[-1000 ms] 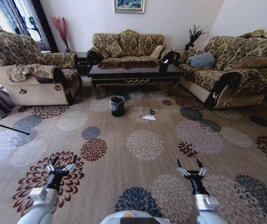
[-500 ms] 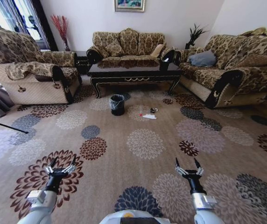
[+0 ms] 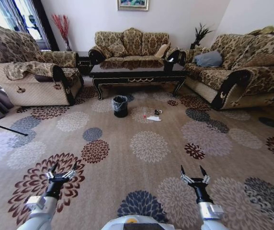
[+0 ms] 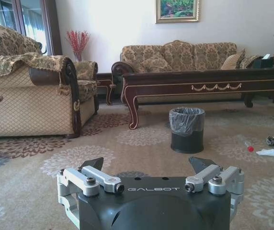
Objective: Move to the front of the table and pick up the trash from the floor, then place it into the trash bin.
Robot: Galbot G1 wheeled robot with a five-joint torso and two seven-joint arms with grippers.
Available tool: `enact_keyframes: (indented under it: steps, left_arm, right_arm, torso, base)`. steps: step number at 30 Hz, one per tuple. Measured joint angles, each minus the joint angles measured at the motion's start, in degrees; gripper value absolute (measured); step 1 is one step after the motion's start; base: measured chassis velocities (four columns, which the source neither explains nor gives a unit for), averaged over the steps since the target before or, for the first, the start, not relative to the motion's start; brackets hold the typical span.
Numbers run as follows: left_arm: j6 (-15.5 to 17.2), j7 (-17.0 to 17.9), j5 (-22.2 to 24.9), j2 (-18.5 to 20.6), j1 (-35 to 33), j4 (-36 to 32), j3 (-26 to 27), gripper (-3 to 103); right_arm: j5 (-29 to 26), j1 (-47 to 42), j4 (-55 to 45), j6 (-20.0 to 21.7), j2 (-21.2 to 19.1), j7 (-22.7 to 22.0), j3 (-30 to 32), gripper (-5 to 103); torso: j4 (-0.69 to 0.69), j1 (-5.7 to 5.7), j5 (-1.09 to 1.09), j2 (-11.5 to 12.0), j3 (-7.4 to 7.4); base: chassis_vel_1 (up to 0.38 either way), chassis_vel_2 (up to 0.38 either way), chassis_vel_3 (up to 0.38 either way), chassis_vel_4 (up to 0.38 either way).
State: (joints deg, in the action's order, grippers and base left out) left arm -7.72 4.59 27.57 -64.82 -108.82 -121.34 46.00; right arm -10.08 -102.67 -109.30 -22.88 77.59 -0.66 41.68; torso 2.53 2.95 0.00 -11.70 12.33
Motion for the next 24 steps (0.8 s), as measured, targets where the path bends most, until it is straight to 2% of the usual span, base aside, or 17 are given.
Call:
enact_keyframes:
  steps: [4, 9, 24]
  left_arm:
    - [0.28, 0.03, 0.29, 0.01, -0.01, -0.01, 0.02, 100]
    - [0.32, 0.08, 1.15, -0.07, -0.14, -0.16, 0.28, 100]
    - [-1.11, 0.10, -0.47, -0.86, -1.55, -0.55, 0.44, 100]
  right_arm:
    - [-0.08, -0.07, 0.10, 0.01, 0.07, -0.02, -0.03, 100]
    - [-0.13, -0.51, 0.30, -0.23, 0.27, 0.07, -0.01, 100]
    - [0.69, -1.47, -2.38, -1.99, 0.48, 0.69, 0.05, 100]
  torso:
    - [-0.01, -0.20, 0.00, 0.68, -0.49]
    - [0.00, -0.55, 0.00, 2.70, -2.18]
    - [-0.01, -1.18, 0.00, 5.83, -4.67]
  base:
    - [0.000, 0.000, 0.000, 0.000]
    - [0.000, 0.000, 0.000, 0.000]
    - [0.000, 0.000, 0.000, 0.000]
